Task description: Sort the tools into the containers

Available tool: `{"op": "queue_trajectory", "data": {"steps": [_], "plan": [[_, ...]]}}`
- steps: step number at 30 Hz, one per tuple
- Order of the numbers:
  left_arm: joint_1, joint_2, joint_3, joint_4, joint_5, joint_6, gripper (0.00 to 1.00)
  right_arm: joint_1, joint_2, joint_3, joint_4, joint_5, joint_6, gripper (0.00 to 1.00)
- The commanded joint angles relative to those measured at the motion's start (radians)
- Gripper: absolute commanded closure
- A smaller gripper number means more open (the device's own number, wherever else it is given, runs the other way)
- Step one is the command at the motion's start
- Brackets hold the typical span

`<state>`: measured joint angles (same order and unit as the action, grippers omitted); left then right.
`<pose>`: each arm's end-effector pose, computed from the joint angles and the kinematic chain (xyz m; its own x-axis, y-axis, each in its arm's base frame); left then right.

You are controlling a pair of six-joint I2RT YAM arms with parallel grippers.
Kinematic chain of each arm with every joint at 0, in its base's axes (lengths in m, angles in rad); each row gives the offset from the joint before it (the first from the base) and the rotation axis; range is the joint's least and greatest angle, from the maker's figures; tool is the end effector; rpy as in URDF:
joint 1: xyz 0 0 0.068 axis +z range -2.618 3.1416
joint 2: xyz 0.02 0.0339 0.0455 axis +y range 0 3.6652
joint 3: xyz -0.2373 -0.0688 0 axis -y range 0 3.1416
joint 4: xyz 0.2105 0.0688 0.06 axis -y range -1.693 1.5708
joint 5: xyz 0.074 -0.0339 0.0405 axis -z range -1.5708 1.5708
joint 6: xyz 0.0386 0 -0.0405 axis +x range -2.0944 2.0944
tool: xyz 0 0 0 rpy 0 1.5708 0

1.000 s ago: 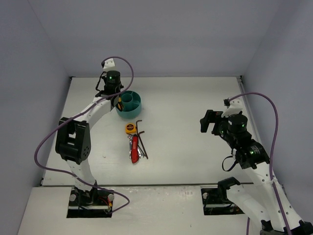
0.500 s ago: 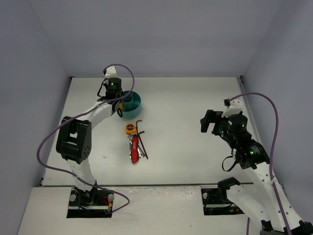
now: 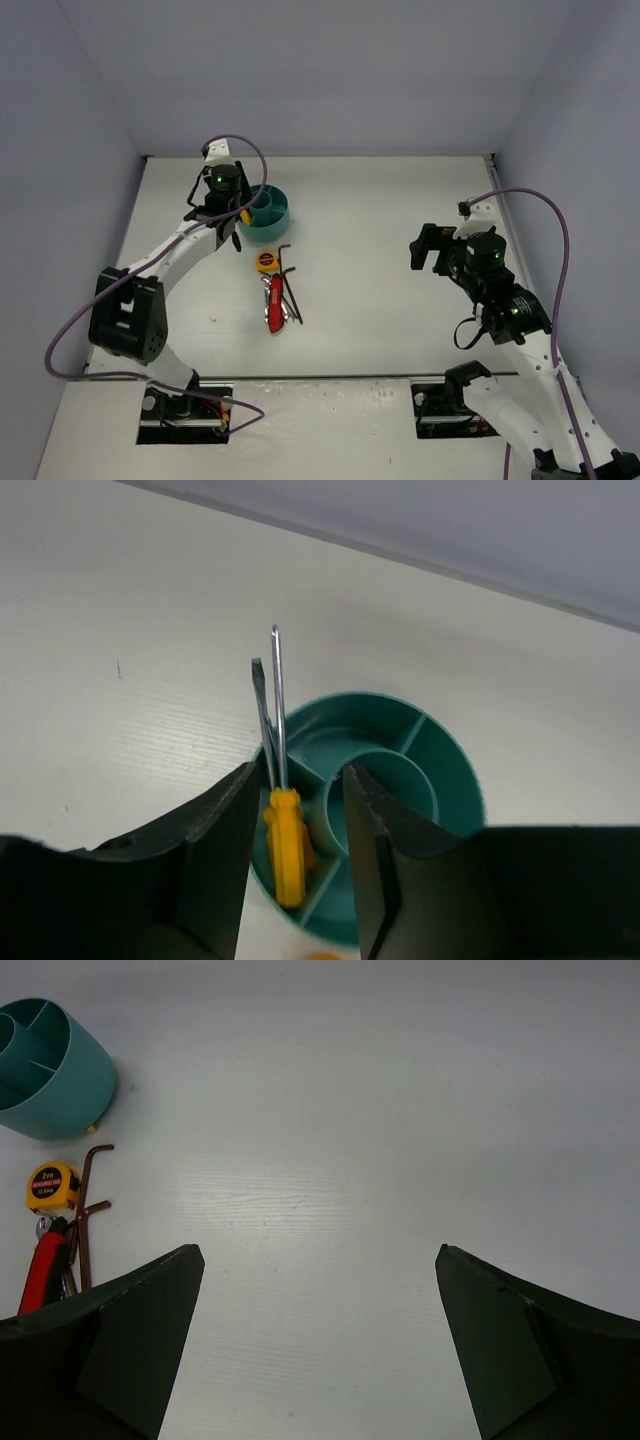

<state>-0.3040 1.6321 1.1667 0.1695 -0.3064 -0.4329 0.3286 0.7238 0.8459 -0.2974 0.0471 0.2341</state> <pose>0.3427 -0.0953 0.2772 -0.2568 -0.3386 -0.9052 -0.1075 0.9408 -0.3214 0.1470 0.0482 0.3362 -0.2252 0.1680 -0.9597 -0.2326 0.9473 0.2204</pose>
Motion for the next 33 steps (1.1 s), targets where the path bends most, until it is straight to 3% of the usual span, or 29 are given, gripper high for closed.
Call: {"op": "queue_trajectory", "data": {"steps": [1, 7, 11, 15, 25, 33], "plan": [[-0.023, -0.165, 0.052, -0.188, 0.058, -0.07, 0.62, 0.006, 0.014, 0.032, 0.046, -0.015, 0.002, 0.0], [-0.053, -0.228, 0.084, -0.506, 0.151, -0.104, 0.46, 0.006, 0.028, 0.031, 0.046, -0.039, 0.016, 0.0], [-0.098, -0.247, 0.057, -0.615, 0.19, -0.159, 0.35, 0.006, 0.043, 0.028, 0.045, -0.075, 0.021, 0.0], [-0.164, -0.214, 0.037, -0.654, 0.175, -0.202, 0.31, 0.006, 0.062, 0.034, 0.046, -0.096, 0.025, 0.0], [-0.259, -0.012, 0.032, -0.616, 0.076, -0.234, 0.3, 0.006, 0.052, 0.028, 0.046, -0.135, 0.034, 0.0], [-0.262, -0.012, -0.07, -0.48, -0.046, -0.237, 0.3, 0.004, 0.018, 0.019, 0.046, -0.144, 0.036, 0.0]]}}
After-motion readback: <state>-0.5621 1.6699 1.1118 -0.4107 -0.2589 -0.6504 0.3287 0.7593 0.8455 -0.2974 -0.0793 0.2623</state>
